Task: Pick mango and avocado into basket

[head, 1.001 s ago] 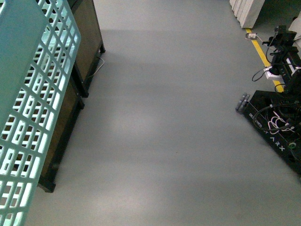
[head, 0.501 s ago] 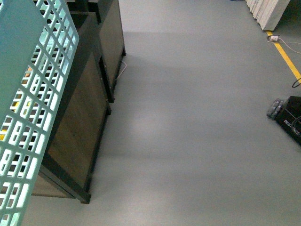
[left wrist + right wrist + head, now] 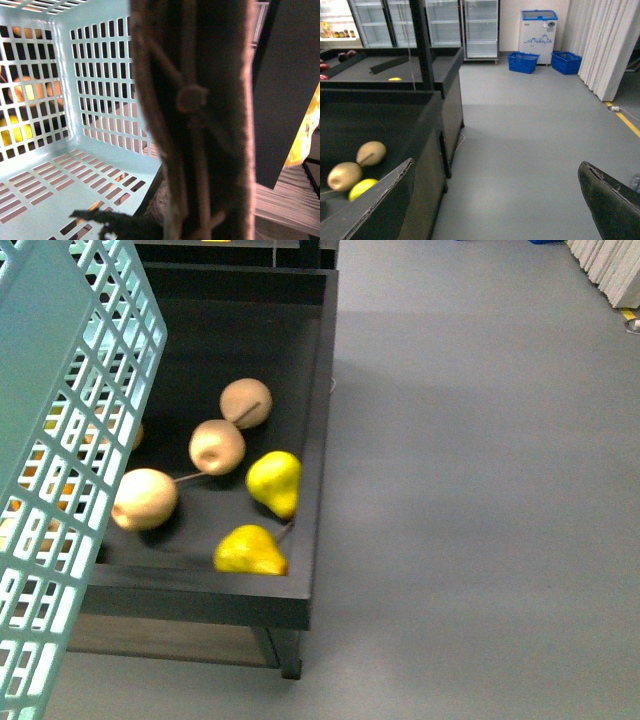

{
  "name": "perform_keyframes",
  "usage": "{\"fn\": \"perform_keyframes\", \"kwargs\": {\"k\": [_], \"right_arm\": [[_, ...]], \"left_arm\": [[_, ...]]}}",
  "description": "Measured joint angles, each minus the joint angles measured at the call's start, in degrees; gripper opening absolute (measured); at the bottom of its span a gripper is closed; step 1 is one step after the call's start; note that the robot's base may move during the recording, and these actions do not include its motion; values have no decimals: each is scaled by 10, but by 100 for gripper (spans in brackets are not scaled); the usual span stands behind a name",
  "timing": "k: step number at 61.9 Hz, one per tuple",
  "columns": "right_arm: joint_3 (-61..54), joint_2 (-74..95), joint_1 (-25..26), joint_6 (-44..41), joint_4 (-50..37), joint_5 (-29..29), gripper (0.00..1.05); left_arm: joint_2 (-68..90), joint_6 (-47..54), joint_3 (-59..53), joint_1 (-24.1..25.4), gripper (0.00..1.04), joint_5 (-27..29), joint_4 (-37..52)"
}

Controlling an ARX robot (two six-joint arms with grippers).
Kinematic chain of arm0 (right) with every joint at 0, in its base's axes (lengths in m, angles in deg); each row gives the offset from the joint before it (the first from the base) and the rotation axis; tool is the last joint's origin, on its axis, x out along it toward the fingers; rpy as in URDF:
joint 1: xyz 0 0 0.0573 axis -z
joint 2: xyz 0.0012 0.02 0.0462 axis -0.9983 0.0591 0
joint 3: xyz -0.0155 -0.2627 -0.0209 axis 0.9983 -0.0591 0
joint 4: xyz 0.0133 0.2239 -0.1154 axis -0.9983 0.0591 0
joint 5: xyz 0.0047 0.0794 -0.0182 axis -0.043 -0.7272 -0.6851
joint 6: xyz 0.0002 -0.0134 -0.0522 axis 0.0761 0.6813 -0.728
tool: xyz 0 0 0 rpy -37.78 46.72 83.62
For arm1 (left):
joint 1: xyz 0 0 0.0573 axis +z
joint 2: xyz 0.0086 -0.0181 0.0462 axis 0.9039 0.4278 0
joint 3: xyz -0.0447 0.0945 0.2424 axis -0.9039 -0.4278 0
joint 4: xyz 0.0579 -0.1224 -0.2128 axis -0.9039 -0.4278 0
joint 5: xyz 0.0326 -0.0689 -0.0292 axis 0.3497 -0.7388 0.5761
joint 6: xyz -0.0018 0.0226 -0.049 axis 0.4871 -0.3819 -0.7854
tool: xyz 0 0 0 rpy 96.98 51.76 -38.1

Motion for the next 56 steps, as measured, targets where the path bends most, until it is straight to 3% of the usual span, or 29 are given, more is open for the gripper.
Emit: {"fn": "perform_keyframes", "kwargs": {"k": [56], "right_arm": [[0,0,0,0,0,1,96]], "left_arm": [[0,0,0,0,4,0,0]]}}
